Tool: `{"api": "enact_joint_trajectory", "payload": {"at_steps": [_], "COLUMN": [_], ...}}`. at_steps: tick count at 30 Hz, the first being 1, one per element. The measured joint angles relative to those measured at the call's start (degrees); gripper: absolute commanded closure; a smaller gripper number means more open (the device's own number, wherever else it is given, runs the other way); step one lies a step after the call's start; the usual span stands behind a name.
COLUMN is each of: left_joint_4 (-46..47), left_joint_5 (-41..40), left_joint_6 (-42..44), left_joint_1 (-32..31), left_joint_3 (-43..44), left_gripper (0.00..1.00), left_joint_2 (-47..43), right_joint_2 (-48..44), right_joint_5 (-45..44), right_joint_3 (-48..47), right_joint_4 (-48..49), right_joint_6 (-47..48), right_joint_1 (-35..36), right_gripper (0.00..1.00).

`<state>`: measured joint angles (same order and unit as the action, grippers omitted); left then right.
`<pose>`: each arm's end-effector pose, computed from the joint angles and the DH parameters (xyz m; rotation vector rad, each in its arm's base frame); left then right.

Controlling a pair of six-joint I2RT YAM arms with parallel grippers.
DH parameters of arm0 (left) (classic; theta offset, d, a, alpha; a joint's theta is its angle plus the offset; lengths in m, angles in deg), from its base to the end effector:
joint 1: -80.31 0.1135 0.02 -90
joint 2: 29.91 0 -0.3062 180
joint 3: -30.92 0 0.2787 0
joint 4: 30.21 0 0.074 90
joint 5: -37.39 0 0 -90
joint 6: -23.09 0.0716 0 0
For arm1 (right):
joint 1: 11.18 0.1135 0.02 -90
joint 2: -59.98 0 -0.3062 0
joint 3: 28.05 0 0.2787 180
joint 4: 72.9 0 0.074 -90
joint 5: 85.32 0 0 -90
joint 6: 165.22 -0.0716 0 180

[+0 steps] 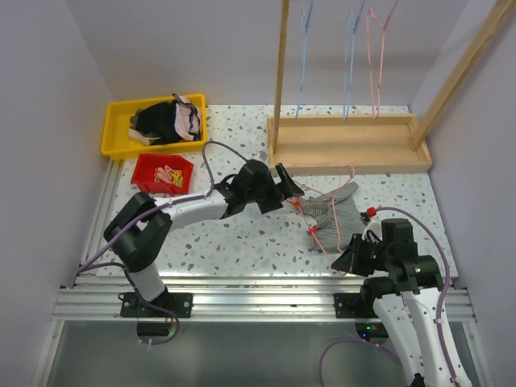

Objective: Remove the underwear clipped to the hanger

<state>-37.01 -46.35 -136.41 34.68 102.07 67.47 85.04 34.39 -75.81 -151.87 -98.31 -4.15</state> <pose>0.2958 -0.3136 0.2149 -0.4327 2.3962 -1.1860 0.0704 0.0444 0.2375 0.1547 2.5797 0.8627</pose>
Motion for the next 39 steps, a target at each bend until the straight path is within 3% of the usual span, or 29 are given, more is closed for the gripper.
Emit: {"api": "enact_joint_trajectory", "payload": {"at_steps": [6, 14, 20, 24, 25, 27, 28, 30, 32, 39], "left_joint_4": [-5.2, -9.6, -9.2, -7.7, -7.0, -4.7, -3.3, -1.1, 0.5, 4.7], "left_joint_5": [6.2, 10.6, 13.5, 15.1, 15.6, 16.8, 17.4, 18.3, 19.3, 21.2], "left_joint_6": [0.9, 1.6, 1.4, 0.9, 0.7, -0.3, -0.5, -0.8, -1.1, -1.2], "left_joint_1": [2.0, 4.1, 4.3, 4.3, 4.3, 4.3, 4.3, 4.3, 4.4, 4.7], "left_joint_3": [9.3, 12.0, 15.3, 15.3, 15.3, 14.8, 14.3, 12.8, 11.5, 8.3], "left_gripper": [0.0, 0.0, 0.11, 0.3, 0.41, 0.55, 0.71, 0.91, 1.0, 1.0], "left_joint_2": [9.1, 15.6, 19.4, 19.8, 19.9, 19.9, 19.9, 19.9, 19.9, 19.6], "right_joint_2": [-0.1, -0.7, -0.7, -0.7, -0.7, -0.7, -0.7, -0.7, -0.7, -0.7], "right_joint_5": [-0.1, -0.2, -0.2, -0.2, -0.3, -0.3, -0.4, -0.6, -1.3, -1.9], "right_joint_3": [0.0, 0.0, 0.0, 0.0, 0.1, 0.1, 0.1, 0.1, 0.1, 0.1], "right_joint_4": [0.0, 0.0, 0.0, 0.0, 0.0, 0.0, 0.0, -0.1, -0.3, -0.4], "right_joint_6": [-0.1, -0.3, -0.3, -0.5, -0.5, -0.5, -0.5, -0.5, -0.5, -0.5], "right_joint_1": [0.0, 0.0, 0.0, 0.0, 0.0, 0.0, 0.0, 0.0, 0.0, 0.0], "right_gripper": [1.0, 1.0, 1.0, 1.0, 1.0, 1.0, 1.0, 1.0, 1.0, 1.0]}}
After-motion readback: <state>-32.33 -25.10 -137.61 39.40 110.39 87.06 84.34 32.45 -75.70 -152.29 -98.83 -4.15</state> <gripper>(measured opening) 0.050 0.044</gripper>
